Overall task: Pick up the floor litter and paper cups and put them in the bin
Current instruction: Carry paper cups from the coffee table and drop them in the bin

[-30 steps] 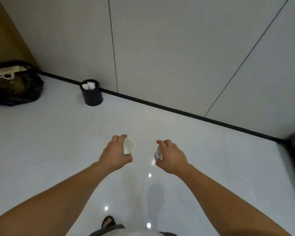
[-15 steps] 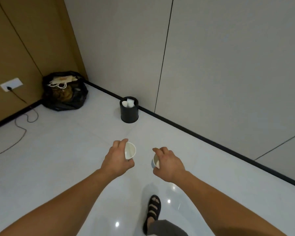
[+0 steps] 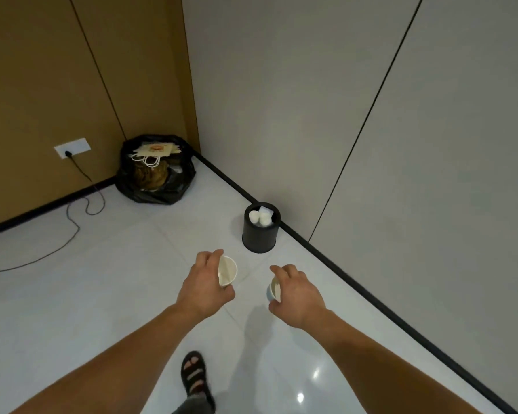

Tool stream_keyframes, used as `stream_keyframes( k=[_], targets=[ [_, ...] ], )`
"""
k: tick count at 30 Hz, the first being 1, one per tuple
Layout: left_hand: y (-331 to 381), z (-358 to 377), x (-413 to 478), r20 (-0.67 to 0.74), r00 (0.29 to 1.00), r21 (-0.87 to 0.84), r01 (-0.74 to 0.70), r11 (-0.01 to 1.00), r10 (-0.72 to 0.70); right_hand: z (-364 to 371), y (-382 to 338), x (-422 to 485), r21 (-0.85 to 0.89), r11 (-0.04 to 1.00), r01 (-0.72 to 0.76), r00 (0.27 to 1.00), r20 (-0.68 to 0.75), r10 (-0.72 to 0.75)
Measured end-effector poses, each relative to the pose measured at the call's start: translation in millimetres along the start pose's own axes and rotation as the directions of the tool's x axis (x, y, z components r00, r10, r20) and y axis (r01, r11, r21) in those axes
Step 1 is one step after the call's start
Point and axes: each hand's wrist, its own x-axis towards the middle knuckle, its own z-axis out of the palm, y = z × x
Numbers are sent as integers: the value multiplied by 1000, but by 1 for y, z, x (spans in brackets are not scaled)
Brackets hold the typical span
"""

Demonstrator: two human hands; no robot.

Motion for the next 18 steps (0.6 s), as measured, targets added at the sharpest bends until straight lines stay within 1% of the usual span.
stream_keyframes(
  k=[3,8,12,15,18],
  targets=[
    [-11,1,68,24,1000,9,-6,1000,6,-6,2,69,13,1000,-3,1000,-16,4],
    [-19,-12,177,111,993,2,-31,1000,31,-23,8,164,59,995,-82,997,6,82],
    [-16,-27,269,162,979,-2,-122,993,121,-41,16,234,93,987,-131,991,-25,133],
    [-9,-26,327,199,974,20,-117,993,111,-47,32,270,137,972,-188,982,2,190],
    [2,-9,385,237,965,18,-123,992,116,-49,55,316,162,965,-207,978,13,208]
  ],
)
